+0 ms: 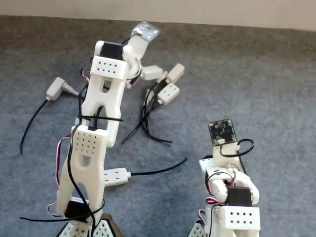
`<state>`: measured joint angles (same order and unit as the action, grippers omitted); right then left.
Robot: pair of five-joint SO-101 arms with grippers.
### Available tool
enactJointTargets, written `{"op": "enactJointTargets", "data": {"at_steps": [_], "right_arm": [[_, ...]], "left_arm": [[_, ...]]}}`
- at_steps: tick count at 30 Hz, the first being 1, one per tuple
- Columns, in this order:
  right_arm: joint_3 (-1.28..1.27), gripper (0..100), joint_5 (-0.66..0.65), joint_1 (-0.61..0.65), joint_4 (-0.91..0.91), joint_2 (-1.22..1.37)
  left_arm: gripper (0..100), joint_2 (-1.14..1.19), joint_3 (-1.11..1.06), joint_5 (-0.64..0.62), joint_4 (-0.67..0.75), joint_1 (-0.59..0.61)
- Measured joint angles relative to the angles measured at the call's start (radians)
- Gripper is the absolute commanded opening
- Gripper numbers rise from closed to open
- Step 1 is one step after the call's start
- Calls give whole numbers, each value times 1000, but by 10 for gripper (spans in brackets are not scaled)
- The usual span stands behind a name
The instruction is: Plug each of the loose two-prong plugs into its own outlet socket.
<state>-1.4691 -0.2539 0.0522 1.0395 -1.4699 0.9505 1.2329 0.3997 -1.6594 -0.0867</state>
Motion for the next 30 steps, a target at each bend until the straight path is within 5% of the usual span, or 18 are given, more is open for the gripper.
{"op": "enactJointTargets", "data": {"at_steps": [6,12,23,27,30], "right_arm": [[0,5,-3,-8,0,0],[0,5,-49,-18,43,0],[0,5,-166,-235,66,0],[0,5,-189,-298,66,0],[0,5,-190,-313,66,0]], "left_arm": [[11,2,-133,0,72,71],[153,6,-227,95,100,80],[132,8,-229,110,98,80],[0,8,-229,110,98,80],[2,8,-229,110,100,80]]}}
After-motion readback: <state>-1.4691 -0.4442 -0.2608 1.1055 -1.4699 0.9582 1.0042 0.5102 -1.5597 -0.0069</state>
